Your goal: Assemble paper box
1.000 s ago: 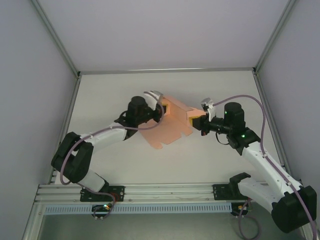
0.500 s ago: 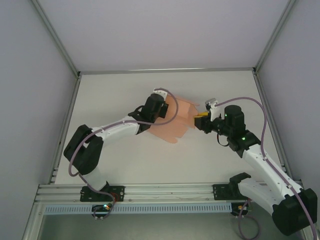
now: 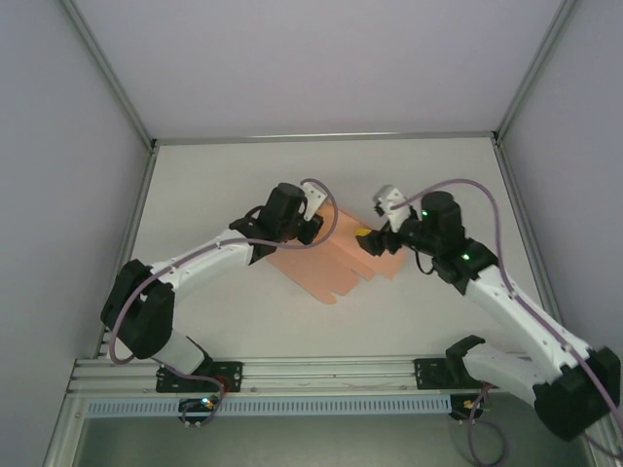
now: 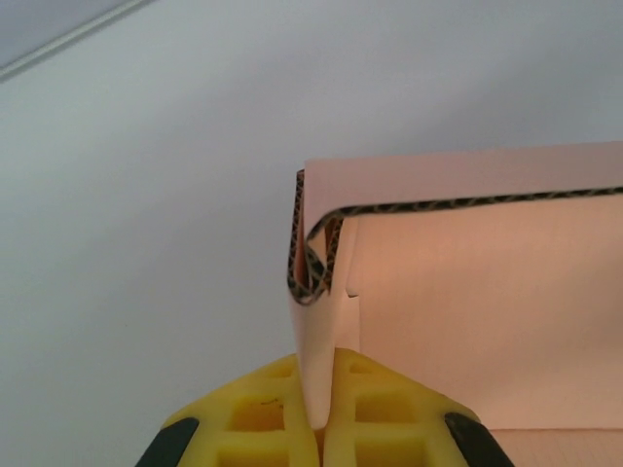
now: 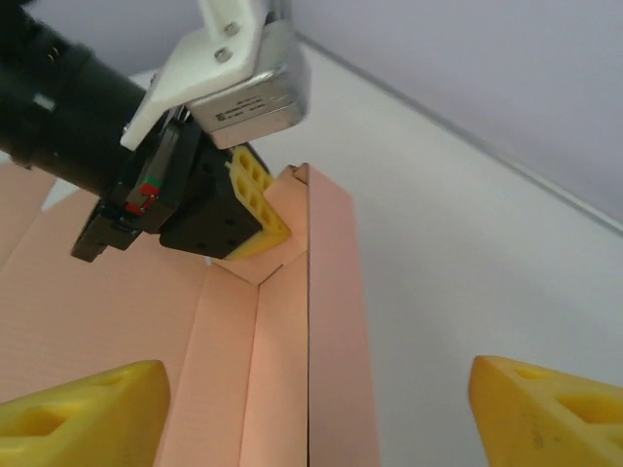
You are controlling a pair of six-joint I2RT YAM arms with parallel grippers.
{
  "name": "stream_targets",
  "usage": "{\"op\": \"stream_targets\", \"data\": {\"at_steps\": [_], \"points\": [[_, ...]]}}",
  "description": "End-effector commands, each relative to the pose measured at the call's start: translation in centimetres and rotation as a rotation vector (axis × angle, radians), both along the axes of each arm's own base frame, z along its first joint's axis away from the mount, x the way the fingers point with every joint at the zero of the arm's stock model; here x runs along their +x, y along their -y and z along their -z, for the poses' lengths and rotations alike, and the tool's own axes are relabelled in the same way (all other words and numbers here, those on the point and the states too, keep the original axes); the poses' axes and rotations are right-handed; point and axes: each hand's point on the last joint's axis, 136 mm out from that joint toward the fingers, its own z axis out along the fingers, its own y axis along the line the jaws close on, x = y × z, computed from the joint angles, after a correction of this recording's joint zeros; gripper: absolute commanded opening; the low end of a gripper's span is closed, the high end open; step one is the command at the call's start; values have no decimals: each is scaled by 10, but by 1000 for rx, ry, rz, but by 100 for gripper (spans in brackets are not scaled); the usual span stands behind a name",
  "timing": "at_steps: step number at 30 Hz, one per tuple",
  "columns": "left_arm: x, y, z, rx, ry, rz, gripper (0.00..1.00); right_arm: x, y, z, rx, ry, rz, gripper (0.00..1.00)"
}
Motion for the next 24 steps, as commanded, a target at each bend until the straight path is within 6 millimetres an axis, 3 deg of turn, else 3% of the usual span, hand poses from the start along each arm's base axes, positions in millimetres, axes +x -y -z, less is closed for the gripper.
{"op": "stream_targets", "data": {"at_steps": [1, 3, 8, 12, 18, 19, 20, 24], "points": [[-29, -20, 27, 107, -173, 3, 0, 16, -7, 41, -175, -37, -5, 72], [-36, -26, 35, 126, -225, -19, 0, 24, -13, 58, -175, -77, 8, 67], [-41, -33, 40, 120, -262, -58, 0, 23, -34, 95, -222, -71, -46, 65], [-41, -27, 42, 105, -280, -46, 0, 35, -37, 104, -275, -27, -10, 35], [-42, -19, 53, 94, -283, -4, 0, 38, -42, 91, -359, 114, -11, 4], [-41, -18, 56, 92, -269, 12, 3, 30, -39, 46, -296, 213, 0, 1], [-42, -18, 60, 88, -264, 28, 13, 34, -42, 79, -345, 150, -23, 0], [-38, -21, 68, 30, -278, 68, 22, 20, -44, 71, -342, 162, -88, 0]]}}
